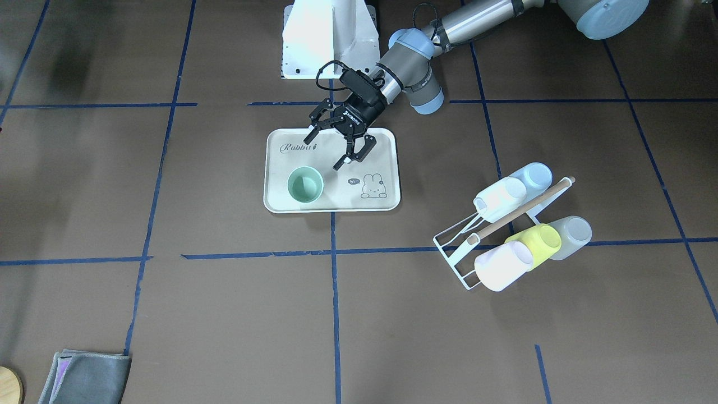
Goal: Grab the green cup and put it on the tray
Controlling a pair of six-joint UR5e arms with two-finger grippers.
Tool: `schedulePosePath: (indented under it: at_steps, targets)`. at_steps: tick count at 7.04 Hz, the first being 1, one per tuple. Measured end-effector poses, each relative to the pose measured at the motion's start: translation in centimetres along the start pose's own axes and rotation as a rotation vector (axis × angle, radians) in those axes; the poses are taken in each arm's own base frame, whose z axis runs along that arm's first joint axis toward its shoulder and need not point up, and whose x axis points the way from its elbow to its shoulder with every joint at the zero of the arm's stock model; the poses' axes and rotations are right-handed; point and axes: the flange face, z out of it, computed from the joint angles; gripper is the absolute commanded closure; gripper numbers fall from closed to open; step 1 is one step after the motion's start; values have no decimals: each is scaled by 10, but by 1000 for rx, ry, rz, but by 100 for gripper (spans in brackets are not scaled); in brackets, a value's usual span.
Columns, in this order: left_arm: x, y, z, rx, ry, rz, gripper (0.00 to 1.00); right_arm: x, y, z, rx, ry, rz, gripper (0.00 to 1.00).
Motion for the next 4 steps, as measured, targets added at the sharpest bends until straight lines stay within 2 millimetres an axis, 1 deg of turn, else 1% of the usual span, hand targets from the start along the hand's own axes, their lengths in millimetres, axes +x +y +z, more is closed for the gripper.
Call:
schedulePosePath:
  at_steps: [2, 3, 4]
  targets:
    - [-2, -10, 4, -2, -11, 20, 1, 4, 0, 4, -7, 4, 6, 0]
    - [-3, -26, 6, -14, -27, 41, 1, 7, 0, 6, -11, 5, 9, 0]
    - [-1, -51, 6, -36, -51, 66, 1, 7, 0, 7, -12, 5, 10, 0]
